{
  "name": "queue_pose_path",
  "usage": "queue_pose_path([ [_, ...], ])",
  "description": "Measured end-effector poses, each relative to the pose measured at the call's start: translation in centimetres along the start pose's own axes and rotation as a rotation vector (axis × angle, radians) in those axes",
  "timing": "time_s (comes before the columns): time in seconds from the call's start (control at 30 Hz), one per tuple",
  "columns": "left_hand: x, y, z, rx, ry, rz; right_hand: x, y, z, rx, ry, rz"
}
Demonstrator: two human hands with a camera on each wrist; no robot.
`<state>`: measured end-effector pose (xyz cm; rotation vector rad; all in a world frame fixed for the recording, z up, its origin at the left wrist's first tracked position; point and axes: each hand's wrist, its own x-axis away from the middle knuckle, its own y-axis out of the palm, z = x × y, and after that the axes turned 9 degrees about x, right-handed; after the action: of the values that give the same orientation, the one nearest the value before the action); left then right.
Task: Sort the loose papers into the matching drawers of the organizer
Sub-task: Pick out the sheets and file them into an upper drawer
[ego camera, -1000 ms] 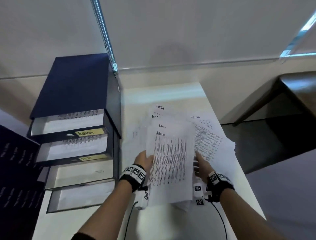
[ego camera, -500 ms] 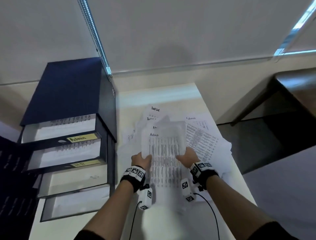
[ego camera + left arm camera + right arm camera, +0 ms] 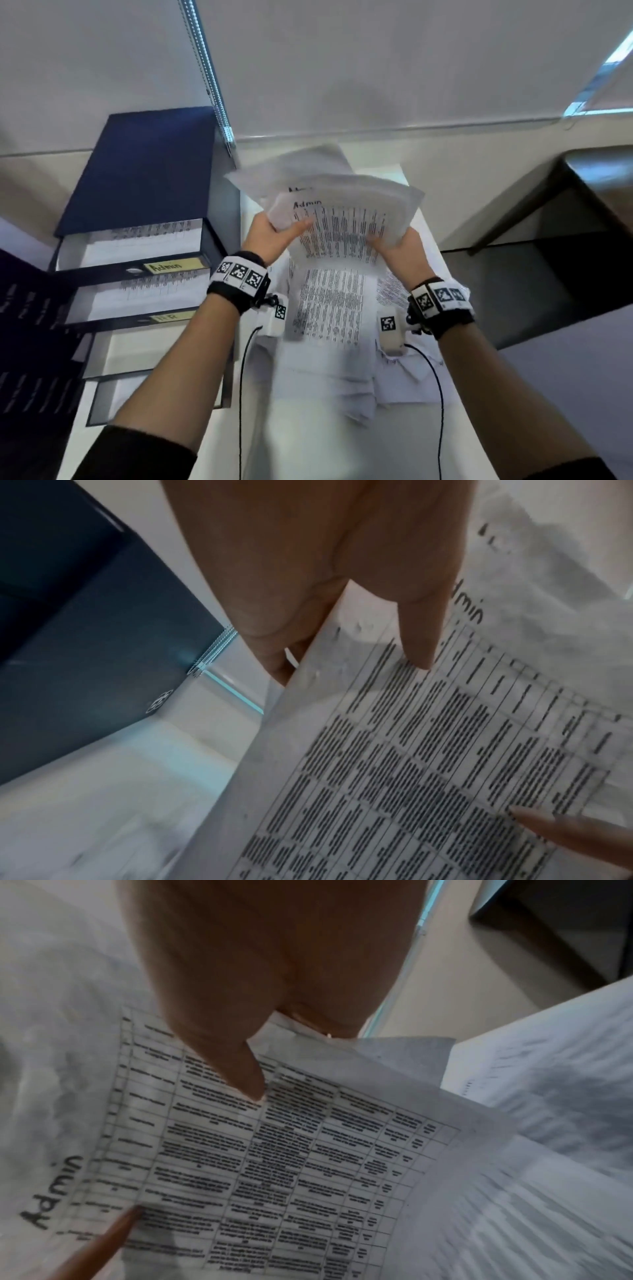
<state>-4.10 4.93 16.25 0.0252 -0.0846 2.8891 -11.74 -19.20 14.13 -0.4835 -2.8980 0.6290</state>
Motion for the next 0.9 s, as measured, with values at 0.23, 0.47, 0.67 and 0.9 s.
queue_pose_path([
  [0.23,2.4,1.0,-7.3,-0.048,-0.087,0.25,2.6,1.6,4.5,0.009,0.182,0.025],
  [0.47,2.0,-1.9,-4.8,0.001,-0.186,0.103,3.0,-1.0,-1.2,-0.005,0.0,-0.211],
  [0.67,2.6,-2.7,-2.9,0.016,-0.136,-0.079,2.9,-0.2,-0.2,-0.016,0.053,-0.286],
  [0.9,7.0,0.0,-5.3,-0.067,-0.225,-0.148,5.3,4.3,5.7,0.153,0.197,-0.124],
])
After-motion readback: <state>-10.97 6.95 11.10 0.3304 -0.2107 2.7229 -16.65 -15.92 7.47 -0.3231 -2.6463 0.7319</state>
